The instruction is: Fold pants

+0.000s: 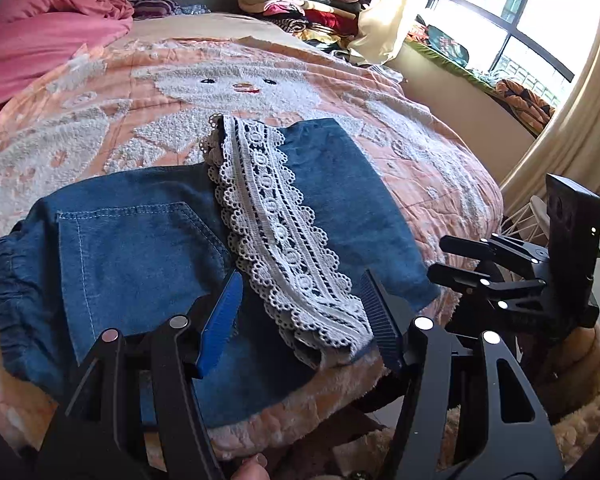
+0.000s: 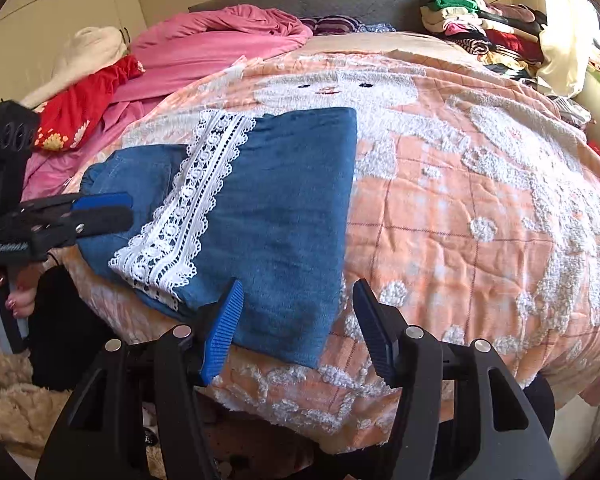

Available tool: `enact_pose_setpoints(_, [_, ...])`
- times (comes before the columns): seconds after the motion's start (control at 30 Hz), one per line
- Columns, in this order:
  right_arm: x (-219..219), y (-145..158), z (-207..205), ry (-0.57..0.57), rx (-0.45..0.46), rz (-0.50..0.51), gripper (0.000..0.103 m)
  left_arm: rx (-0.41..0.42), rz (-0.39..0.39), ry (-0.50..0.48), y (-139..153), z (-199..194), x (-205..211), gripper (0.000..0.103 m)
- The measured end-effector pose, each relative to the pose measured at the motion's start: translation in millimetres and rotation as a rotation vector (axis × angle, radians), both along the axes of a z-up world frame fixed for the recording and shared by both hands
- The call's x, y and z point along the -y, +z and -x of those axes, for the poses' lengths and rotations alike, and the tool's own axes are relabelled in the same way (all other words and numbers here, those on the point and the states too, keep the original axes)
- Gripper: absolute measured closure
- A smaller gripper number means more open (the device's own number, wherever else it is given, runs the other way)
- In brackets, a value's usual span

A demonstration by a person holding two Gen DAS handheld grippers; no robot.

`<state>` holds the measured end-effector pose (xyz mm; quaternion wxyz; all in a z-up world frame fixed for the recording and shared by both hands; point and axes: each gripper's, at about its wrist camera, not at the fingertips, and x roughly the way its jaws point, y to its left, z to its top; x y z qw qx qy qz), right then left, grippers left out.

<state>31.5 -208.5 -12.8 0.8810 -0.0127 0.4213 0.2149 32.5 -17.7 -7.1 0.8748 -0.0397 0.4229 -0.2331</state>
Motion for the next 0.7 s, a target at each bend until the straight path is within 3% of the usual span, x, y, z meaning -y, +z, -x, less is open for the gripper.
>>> enact_pose_setpoints(0.1, [-2, 4, -3, 0.003, 0.003, -0.009, 0.047, 0.018, -0.051, -0.015, -1, 9, 10, 0.050])
enact_pose_setpoints(0.27, [-14, 6, -3, 0.036, 0.005, -0.014, 0.047, -0.003, -0.268, -0.013, -28, 12, 27, 0.049])
enact_pose_setpoints(0.57, [-30, -23, -8, 0.062, -0.088, 0.020, 0.047, -0.032, -0.258, 0.005, -40, 15, 17, 0.044])
enact_pose_setpoints(0.7, [-35, -25, -8, 0.064, -0.081, 0.045, 0.047, -0.029, -0.245, 0.012, -39, 16, 16, 0.044])
